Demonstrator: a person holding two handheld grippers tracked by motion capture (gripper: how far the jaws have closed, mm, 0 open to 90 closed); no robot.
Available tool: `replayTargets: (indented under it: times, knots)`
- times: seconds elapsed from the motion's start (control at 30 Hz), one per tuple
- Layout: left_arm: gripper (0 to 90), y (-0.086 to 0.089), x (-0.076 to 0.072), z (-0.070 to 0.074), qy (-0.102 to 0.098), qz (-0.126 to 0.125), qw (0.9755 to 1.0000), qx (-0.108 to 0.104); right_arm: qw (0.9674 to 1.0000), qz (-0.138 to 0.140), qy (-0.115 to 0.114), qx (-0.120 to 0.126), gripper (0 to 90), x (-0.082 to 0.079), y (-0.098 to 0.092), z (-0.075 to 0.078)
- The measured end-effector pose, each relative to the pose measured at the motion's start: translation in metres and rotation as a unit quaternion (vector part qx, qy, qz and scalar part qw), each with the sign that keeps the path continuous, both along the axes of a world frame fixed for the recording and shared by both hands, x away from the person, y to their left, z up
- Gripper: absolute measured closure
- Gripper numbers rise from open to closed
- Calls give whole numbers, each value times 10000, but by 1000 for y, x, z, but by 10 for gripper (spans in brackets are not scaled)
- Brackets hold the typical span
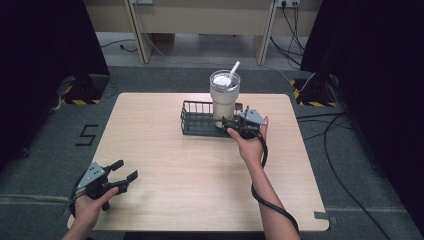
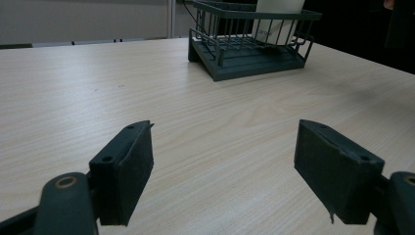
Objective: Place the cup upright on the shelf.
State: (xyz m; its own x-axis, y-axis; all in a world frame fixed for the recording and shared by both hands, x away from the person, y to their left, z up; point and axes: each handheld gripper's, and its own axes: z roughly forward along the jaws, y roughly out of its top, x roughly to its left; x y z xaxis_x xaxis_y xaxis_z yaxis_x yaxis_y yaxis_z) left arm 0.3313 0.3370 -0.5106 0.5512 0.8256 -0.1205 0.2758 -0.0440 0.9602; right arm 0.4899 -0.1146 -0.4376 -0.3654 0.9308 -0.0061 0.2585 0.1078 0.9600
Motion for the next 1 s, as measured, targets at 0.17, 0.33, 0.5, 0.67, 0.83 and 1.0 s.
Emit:
replayTargets:
  times: [0.17, 0.33, 0.5, 0.67, 0.83, 1.0]
  knots:
    - [219, 0, 0, 0, -1, 6, 10000, 3, 10000, 7, 54, -25, 122, -8, -6, 1]
    - [219, 0, 0, 0, 5, 9, 10000, -1, 10000, -11, 71, -27, 123, -16, -11, 1]
    - [219, 0, 0, 0, 9, 12, 10000, -2, 9999, -23, 102, -50, 129, -24, -19, 0]
    - [218, 0, 0, 0, 15, 17, 10000, -2, 9999, -29, 122, -53, 131, -33, -26, -2]
    - [219, 0, 0, -1, 18, 17, 10000, -5, 9999, -60, 129, -48, 133, -45, -33, -4]
    - [218, -1, -1, -1, 17, 23, 10000, -4, 9999, -96, 133, -33, 135, -55, -41, -6]
